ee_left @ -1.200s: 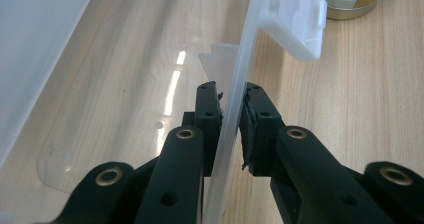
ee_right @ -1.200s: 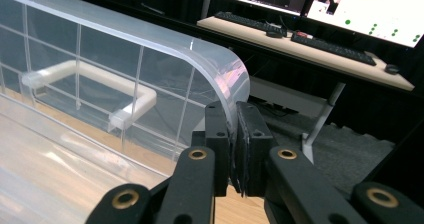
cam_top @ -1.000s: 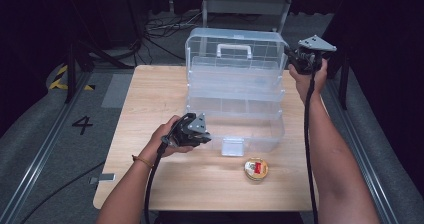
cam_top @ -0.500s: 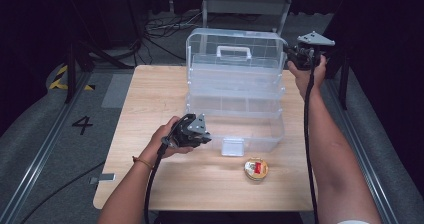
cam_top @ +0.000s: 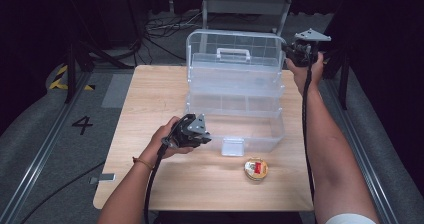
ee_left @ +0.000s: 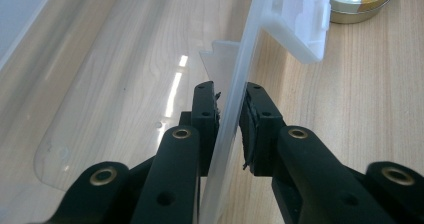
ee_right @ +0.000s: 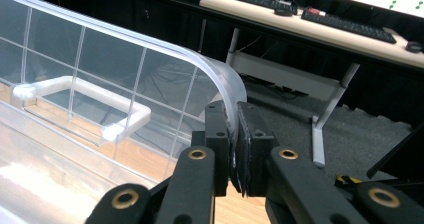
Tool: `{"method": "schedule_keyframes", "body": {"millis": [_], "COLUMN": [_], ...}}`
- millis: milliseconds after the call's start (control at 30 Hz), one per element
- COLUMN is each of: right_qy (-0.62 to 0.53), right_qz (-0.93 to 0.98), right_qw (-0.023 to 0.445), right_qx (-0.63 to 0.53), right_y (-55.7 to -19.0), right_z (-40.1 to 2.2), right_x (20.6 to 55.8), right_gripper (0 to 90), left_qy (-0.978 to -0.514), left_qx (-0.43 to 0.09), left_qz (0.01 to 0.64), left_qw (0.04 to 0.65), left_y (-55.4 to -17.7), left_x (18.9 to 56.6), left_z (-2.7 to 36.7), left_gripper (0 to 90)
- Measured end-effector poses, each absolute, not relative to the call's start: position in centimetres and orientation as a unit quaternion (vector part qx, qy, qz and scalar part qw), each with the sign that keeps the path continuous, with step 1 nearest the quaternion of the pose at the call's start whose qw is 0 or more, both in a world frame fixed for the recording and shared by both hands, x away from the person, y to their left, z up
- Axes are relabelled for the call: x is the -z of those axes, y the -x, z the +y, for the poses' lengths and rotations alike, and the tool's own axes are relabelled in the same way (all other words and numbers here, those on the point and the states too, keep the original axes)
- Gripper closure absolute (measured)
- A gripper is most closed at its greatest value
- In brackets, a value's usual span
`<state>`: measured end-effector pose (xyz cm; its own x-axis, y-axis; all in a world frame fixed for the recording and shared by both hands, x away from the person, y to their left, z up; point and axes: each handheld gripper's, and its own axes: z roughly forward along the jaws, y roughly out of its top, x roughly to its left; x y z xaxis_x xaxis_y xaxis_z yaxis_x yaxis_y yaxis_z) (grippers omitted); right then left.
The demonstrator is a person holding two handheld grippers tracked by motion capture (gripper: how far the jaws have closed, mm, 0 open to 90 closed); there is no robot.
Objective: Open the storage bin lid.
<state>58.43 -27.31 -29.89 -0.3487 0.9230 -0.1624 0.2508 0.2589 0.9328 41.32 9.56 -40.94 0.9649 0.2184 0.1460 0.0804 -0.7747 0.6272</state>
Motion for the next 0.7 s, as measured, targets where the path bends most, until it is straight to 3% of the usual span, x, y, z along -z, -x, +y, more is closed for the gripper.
{"method": "schedule_keyframes", "body": {"millis": [700], "right_qy": [-0.443], "right_qz": [0.715], "right_qw": [0.349], "right_qx": [-0.413], "right_y": [-62.4], "right_z": [-27.2], "right_x": [30.9], "right_gripper": [84.6], "left_qy": [-0.934], "left_qx": [-0.106], "left_qz": [0.088], "left_qw": [0.329], "left_y": [-41.3], "left_x": [41.0], "left_z": [9.6], "left_gripper": [77.5]}}
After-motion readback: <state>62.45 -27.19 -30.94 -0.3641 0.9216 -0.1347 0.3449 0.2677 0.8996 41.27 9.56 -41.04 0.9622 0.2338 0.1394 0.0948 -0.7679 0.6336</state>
